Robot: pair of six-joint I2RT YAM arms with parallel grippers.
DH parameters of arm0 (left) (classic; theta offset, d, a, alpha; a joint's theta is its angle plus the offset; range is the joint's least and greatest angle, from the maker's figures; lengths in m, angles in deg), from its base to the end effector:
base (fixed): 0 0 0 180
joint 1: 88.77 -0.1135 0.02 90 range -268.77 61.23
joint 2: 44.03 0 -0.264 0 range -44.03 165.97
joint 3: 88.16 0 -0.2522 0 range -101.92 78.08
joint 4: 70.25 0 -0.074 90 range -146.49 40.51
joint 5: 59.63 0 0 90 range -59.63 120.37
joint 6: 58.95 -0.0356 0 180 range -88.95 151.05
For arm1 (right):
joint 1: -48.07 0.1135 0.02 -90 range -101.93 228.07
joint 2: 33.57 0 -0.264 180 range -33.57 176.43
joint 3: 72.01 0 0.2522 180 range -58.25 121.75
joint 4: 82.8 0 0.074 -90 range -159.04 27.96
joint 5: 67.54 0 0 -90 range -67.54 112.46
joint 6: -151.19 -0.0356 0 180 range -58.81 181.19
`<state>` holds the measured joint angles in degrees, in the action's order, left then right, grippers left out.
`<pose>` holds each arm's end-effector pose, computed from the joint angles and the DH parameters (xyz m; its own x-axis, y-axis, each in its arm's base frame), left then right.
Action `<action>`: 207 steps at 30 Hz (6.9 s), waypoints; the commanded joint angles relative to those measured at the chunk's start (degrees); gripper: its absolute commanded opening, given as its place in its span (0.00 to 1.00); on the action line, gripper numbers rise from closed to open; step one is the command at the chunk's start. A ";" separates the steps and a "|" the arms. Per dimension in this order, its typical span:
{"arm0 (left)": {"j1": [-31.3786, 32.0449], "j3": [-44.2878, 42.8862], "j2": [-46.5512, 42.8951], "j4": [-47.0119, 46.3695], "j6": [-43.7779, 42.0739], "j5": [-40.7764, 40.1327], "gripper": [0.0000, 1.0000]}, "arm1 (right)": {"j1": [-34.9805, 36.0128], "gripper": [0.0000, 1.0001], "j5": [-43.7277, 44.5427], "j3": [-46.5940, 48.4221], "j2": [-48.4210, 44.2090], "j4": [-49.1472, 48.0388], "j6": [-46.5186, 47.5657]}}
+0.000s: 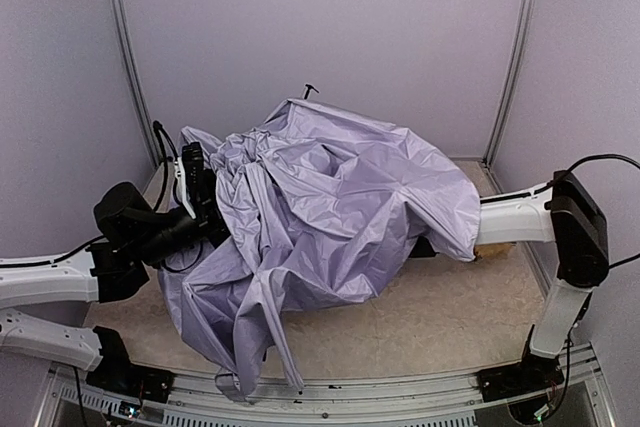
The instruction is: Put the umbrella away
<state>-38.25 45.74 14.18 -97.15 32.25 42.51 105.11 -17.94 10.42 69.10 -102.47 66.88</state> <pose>0.1422 -0.1844 0.3128 0.1438 -0.2067 -0.9678 0.8871 0.4604 0.0334 0.2068 0.3613 0.2828 0.0929 0.0045 -0.9957 -0.9872 -0.1297 -0.0927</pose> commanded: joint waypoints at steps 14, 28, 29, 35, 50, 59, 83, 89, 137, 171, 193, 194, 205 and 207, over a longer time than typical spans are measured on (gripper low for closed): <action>-4.08 3.49 -7.88 1.90 0.65 -5.01 0.00 | -2.41 0.99 18.56 -21.06 -10.75 -4.58 -4.06; -13.62 6.15 -14.61 2.54 1.03 6.41 0.00 | -12.78 1.00 26.67 -36.75 -57.74 9.97 1.76; -13.03 6.03 -14.24 2.26 0.82 7.92 0.00 | -12.74 1.00 25.05 -35.06 -58.12 12.40 1.80; -5.26 3.83 -10.05 2.19 -2.96 12.42 0.00 | -9.76 1.00 14.42 -24.02 -45.45 19.18 -0.18; 9.32 -2.96 11.20 -10.29 -2.93 14.10 0.00 | 5.89 0.82 4.12 -2.21 -13.06 18.69 6.94; 9.25 -1.29 11.34 -10.53 -4.06 9.04 0.27 | 5.60 0.56 11.76 -13.13 -15.77 12.27 7.21; 4.49 -5.26 19.24 -0.03 -0.23 3.08 0.28 | 1.72 0.40 13.78 -16.11 -5.35 3.09 0.71; 5.77 -12.59 12.36 12.51 -1.43 1.32 0.04 | 2.46 0.58 15.56 -13.73 -7.50 9.21 3.11; 2.49 -16.09 28.41 26.33 -1.02 12.82 0.07 | 1.99 0.34 21.06 -22.06 11.47 -24.50 -6.47; 2.24 -17.52 29.55 38.87 4.61 8.31 0.00 | 3.82 0.35 14.53 -13.15 27.56 -34.46 -17.50; 1.79 -15.48 7.98 36.11 -3.98 2.93 0.62 | 1.39 0.13 14.47 -16.01 1.43 -10.37 -4.04; 1.70 -14.95 6.87 36.02 -4.53 1.95 0.67 | 1.19 0.13 14.54 -16.08 0.20 -8.11 -3.23; 1.60 -9.64 -4.48 27.86 -3.12 -1.75 0.84 | -3.58 0.07 18.38 -18.11 -13.93 7.67 2.97; 1.60 -9.01 -6.10 26.65 -3.25 -2.39 0.85 | -4.46 0.06 18.82 -18.18 -15.39 9.43 3.80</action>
<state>-37.00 35.73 11.89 -62.16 28.70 40.15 102.77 -2.31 -7.53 58.00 -99.37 67.89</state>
